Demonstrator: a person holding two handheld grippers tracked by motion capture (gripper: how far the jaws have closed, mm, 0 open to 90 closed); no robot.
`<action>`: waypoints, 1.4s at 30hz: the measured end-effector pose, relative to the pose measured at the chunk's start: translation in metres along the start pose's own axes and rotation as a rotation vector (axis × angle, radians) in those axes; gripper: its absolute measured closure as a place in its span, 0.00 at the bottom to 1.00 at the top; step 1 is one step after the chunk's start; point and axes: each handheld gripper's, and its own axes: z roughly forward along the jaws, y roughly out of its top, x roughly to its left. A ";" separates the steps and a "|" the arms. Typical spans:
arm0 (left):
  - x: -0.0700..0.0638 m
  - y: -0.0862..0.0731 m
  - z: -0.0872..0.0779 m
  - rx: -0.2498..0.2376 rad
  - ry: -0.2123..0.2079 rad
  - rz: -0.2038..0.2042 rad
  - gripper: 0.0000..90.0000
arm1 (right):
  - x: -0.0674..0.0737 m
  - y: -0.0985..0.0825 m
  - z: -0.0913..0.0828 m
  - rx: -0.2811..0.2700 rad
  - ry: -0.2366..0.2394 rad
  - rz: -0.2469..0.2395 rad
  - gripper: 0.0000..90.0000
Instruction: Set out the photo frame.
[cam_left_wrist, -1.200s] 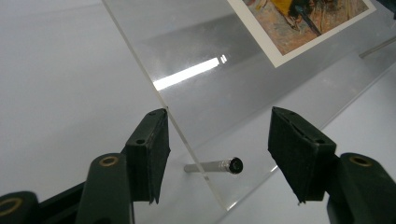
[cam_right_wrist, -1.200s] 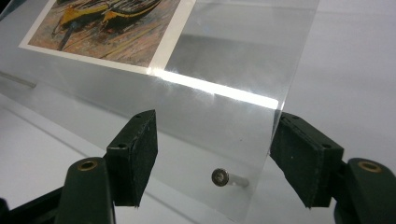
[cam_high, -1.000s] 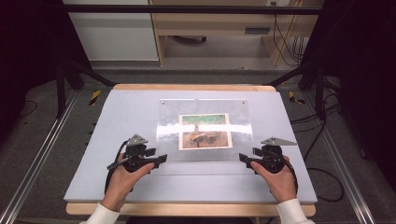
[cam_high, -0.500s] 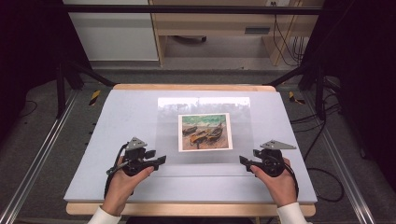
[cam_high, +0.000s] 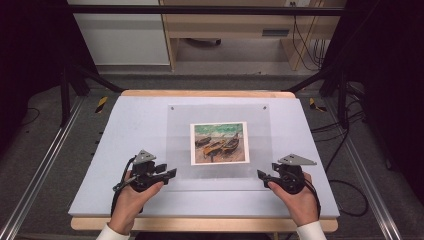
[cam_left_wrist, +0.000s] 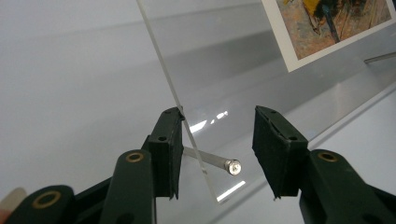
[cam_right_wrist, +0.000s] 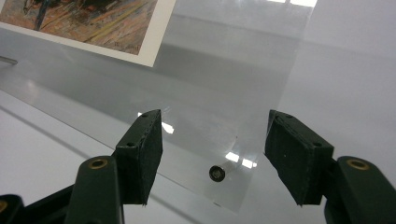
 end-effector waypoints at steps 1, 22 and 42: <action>0.000 0.000 0.000 0.000 0.000 -0.002 0.59 | 0.000 0.000 0.000 0.000 -0.002 0.000 0.41; -0.004 -0.005 -0.003 -0.011 0.023 -0.021 0.63 | 0.002 -0.006 -0.004 -0.006 -0.012 0.006 0.47; -0.012 -0.016 -0.007 0.015 0.046 0.022 0.68 | 0.009 -0.017 -0.011 0.013 -0.043 -0.031 0.55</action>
